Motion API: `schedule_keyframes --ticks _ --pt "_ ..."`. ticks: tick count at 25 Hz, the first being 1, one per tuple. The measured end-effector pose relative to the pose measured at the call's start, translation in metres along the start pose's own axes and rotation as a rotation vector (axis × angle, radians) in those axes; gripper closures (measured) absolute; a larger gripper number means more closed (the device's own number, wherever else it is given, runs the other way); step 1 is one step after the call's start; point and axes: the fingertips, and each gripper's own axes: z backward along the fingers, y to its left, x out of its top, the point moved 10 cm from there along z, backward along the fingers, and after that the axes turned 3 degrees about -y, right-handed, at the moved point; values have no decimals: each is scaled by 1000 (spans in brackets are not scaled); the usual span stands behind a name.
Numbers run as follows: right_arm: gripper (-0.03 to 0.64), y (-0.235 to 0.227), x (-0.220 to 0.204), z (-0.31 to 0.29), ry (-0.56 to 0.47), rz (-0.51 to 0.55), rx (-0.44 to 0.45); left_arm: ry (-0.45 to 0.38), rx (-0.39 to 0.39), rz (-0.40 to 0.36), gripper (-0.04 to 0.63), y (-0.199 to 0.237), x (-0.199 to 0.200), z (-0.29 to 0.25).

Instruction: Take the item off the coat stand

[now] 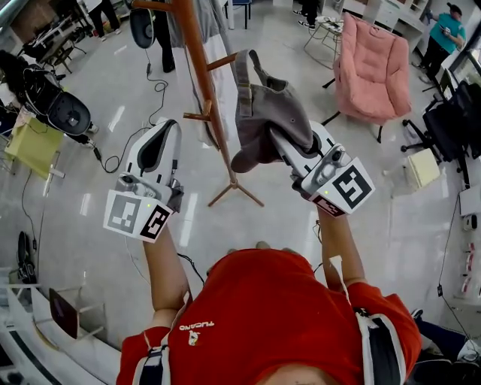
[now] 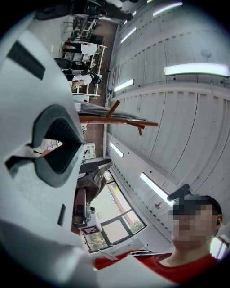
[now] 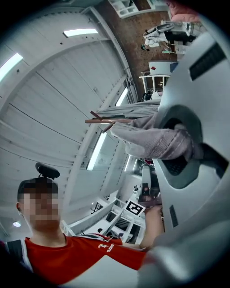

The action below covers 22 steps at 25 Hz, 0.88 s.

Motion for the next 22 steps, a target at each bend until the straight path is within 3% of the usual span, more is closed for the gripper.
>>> schedule_keyframes --ticks 22 --pt "586 1 -12 -2 -30 -69 12 15 18 23 586 -2 -12 0"
